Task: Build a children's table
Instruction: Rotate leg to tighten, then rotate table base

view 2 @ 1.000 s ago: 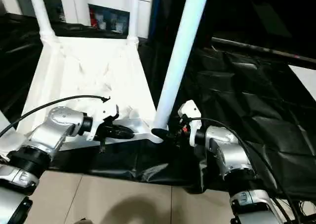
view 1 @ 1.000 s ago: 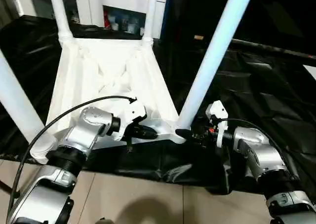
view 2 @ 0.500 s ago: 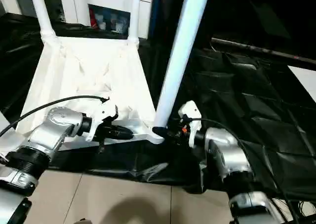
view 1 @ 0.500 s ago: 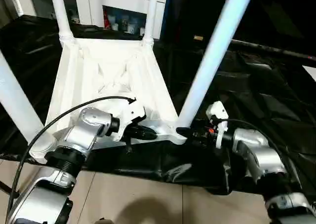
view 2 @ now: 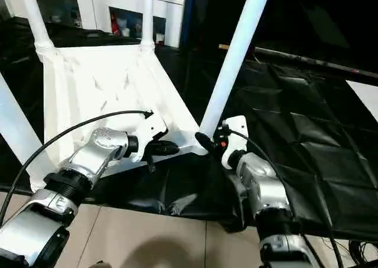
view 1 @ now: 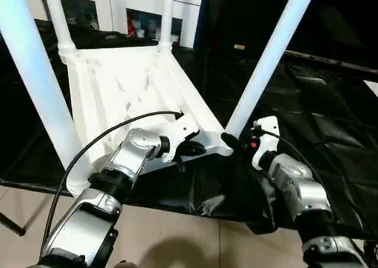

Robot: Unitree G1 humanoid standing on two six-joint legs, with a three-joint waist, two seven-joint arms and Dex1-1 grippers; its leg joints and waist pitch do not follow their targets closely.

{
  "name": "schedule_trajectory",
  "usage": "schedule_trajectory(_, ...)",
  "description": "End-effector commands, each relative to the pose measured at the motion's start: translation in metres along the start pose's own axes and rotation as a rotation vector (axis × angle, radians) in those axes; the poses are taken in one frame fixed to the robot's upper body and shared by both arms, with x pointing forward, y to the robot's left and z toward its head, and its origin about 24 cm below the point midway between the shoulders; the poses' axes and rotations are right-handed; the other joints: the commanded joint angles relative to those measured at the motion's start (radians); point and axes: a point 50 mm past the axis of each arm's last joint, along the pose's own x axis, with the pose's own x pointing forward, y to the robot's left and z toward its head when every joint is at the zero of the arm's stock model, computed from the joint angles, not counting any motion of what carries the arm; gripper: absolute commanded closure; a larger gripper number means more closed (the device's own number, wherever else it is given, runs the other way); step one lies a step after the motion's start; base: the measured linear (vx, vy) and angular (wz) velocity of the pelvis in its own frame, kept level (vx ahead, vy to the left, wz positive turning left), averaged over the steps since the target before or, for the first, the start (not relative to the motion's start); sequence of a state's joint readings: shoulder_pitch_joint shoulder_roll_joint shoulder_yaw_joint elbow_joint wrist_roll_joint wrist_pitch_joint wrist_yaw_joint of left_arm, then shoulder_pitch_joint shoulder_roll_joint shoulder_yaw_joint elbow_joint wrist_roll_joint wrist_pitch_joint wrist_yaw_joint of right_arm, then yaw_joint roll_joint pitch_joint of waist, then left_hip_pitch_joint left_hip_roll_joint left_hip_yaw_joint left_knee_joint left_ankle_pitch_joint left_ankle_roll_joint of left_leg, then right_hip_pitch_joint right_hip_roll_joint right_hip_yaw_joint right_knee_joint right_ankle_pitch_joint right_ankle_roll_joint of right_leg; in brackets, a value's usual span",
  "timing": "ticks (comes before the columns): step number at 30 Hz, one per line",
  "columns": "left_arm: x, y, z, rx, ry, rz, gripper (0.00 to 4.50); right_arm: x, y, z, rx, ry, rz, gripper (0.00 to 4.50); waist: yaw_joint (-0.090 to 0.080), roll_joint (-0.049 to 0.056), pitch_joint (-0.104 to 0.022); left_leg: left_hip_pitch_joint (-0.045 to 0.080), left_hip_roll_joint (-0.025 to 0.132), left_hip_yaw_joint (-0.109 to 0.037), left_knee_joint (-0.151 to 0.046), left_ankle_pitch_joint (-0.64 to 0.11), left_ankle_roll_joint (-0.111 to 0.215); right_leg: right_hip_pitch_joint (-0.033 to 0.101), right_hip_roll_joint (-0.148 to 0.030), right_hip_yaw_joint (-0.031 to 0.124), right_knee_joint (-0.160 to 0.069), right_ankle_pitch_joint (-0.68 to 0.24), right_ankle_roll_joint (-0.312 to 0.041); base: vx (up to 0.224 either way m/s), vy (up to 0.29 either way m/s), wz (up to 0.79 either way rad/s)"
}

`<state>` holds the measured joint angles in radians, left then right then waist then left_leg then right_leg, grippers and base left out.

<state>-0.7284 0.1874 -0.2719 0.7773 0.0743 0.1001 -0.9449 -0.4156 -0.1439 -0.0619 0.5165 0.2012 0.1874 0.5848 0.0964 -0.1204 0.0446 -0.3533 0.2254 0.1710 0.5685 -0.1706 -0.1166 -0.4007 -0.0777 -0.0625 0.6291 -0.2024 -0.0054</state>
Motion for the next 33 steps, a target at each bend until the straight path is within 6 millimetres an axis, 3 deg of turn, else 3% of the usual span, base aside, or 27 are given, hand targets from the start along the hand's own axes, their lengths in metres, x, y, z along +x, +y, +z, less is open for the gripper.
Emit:
schedule_trajectory(1,0.003,0.001,0.01,0.022,-0.083,0.037,4.5,0.006,0.021,0.005,-0.008,-0.043,0.127,1.74,0.003,0.003,-0.054,-0.001,0.006,0.007,-0.059,-0.176,0.024,0.048,-0.057,0.042,-0.088,-0.202,-0.14,0.0,0.0,0.0)
schedule_trajectory(6,-0.002,0.001,0.016,0.058,-0.17,0.038,4.5,-0.008,0.009,0.012,-0.059,-0.053,0.139,1.27,0.007,0.004,-0.055,-0.001,0.007,0.008,-0.056,-0.173,0.03,0.05,-0.057,0.043,-0.085,-0.173,-0.15,0.0,0.0,0.0)
schedule_trajectory(7,-0.002,0.001,0.017,0.064,-0.177,0.036,4.23,-0.01,0.008,0.012,-0.063,-0.054,0.14,1.23,0.008,0.007,-0.057,-0.001,0.009,0.007,-0.056,-0.159,0.035,0.05,-0.057,0.042,-0.08,-0.133,-0.16,0.0,0.0,0.0)
schedule_trajectory(8,-0.006,-0.001,0.024,0.048,-0.247,0.02,4.06,-0.025,-0.004,0.016,-0.069,-0.055,0.146,1.22,0.008,0.011,-0.059,-0.002,0.01,0.006,-0.056,-0.149,0.034,0.051,-0.056,0.042,-0.076,-0.107,-0.166,0.0,0.0,0.0)
schedule_trajectory(9,-0.008,-0.001,0.026,0.04,-0.272,0.016,4.06,-0.03,-0.009,0.017,-0.071,-0.055,0.146,1.22,0.01,0.006,-0.059,-0.004,0.012,0.005,-0.054,-0.13,0.039,0.058,-0.057,0.04,-0.07,-0.053,-0.183,0.0,0.0,0.0)
schedule_trajectory(10,-0.008,-0.001,0.026,0.04,-0.272,0.016,4.09,-0.03,-0.009,0.017,-0.071,-0.055,0.146,1.22,0.012,0.005,-0.06,-0.001,0.013,0.007,-0.052,-0.124,0.043,0.056,-0.057,0.041,-0.067,-0.023,-0.196,0.0,0.0,0.0)
schedule_trajectory(11,-0.014,-0.006,0.027,0.04,-0.299,0.003,3.89,-0.042,-0.017,0.02,-0.071,-0.055,0.157,1.22,0.012,0.011,-0.059,-0.004,0.009,0.008,-0.051,-0.102,0.056,0.059,-0.053,0.04,-0.062,0.024,-0.212,0.0,0.0,0.0)
schedule_trajectory(14,-0.023,-0.014,0.025,0.036,-0.33,-0.011,3.65,-0.055,-0.02,0.022,-0.081,-0.049,0.191,1.22,0.01,0.004,-0.058,-0.004,0.009,0.01,-0.048,-0.09,0.076,0.062,-0.053,0.041,-0.06,0.062,-0.225,0.0,0.0,0.0)
schedule_trajectory(17,-0.04,-0.035,0.02,-0.003,-0.374,-0.047,3.52,-0.071,-0.024,0.021,-0.118,0.007,0.239,1.22,0.009,0.008,-0.057,-0.004,0.016,0.008,-0.05,-0.116,0.07,0.063,-0.056,0.04,-0.06,0.021,-0.224,0.0,0.0,0.0)
schedule_trajectory(19,-0.044,-0.042,0.016,-0.018,-0.372,-0.059,3.31,-0.076,-0.026,0.021,-0.131,0.027,0.249,1.22,0.007,0.008,-0.05,0.001,0.014,0.014,-0.052,-0.152,0.064,0.053,-0.049,0.041,-0.072,-0.043,-0.218,0.0,0.0,0.0)
schedule_trajectory(20,-0.045,-0.042,0.016,-0.019,-0.371,-0.059,3.12,-0.076,-0.026,0.021,-0.131,0.027,0.25,1.22,0.005,0.011,-0.045,0.001,0.013,0.013,-0.057,-0.205,0.047,0.048,-0.047,0.04,-0.084,-0.142,-0.193,0.0,0.0,0.0)
schedule_trajectory(22,-0.063,-0.06,0.001,-0.069,-0.33,-0.094,2.99,-0.085,-0.024,0.02,-0.142,0.065,0.302,1.22,0.007,0.018,-0.045,0.005,0.016,0.009,-0.059,-0.246,0.03,0.048,-0.051,0.04,-0.085,-0.209,-0.177,0.0,0.0,0.0)
schedule_trajectory(23,-0.067,-0.063,-0.001,-0.082,-0.324,-0.103,2.99,-0.086,-0.023,0.02,-0.143,0.071,0.317,1.22,0.004,0.012,-0.038,-0.001,0.019,0.009,-0.064,-0.264,0.029,0.048,-0.051,0.042,-0.092,-0.25,-0.161,0.0,0.0,0.0)
schedule_trajectory(24,-0.074,-0.068,-0.004,-0.115,-0.324,-0.109,2.75,-0.086,-0.019,0.019,-0.123,0.074,0.341,1.22,0.002,0.015,-0.037,0.005,0.015,0.01,-0.064,-0.29,0.024,0.041,-0.047,0.042,-0.097,-0.301,-0.146,0.0,0.0,0.0)
schedule_trajectory(25,-0.078,-0.071,-0.005,-0.137,-0.324,-0.114,2.65,-0.086,-0.016,0.019,-0.109,0.074,0.356,1.5,0.0,0.016,-0.04,0.003,0.016,0.008,-0.064,-0.282,0.02,0.043,-0.046,0.043,-0.093,-0.298,-0.143,0.0,0.0,0.0)
schedule_trajectory(28,-0.096,-0.082,-0.018,-0.229,-0.304,-0.109,2.58,-0.077,-0.002,0.015,-0.089,0.066,0.401,1.57,-0.008,0.016,-0.037,-0.001,0.015,0.007,-0.066,-0.275,0.016,0.04,-0.044,0.041,-0.091,-0.283,-0.148,0.0,0.0,0.0)
schedule_trajectory(31,-0.118,-0.091,-0.04,-0.279,-0.228,-0.108,2.22,-0.059,0.012,0.012,-0.08,0.039,0.422,1.99,-0.019,0.018,-0.035,0.0,0.011,0.005,-0.068,-0.304,0.008,0.032,-0.041,0.04,-0.102,-0.376,-0.107,0.0,0.0,0.0)
schedule_trajectory(32,-0.118,-0.091,-0.04,-0.279,-0.228,-0.108,2.22,-0.059,0.012,0.012,-0.08,0.039,0.422,1.99,-0.018,0.02,-0.037,0.007,0.012,0.006,-0.066,-0.301,0.007,0.028,-0.042,0.043,-0.103,-0.367,-0.107,0.0,0.0,0.0)
schedule_trajectory(33,-0.128,-0.095,-0.046,-0.293,-0.192,-0.121,2.13,-0.051,0.017,0.012,-0.069,0.027,0.431,2.06,-0.017,0.021,-0.039,0.005,0.014,0.005,-0.068,-0.277,0.004,0.032,-0.038,0.043,-0.095,-0.313,-0.118,0.0,0.0,0.0)
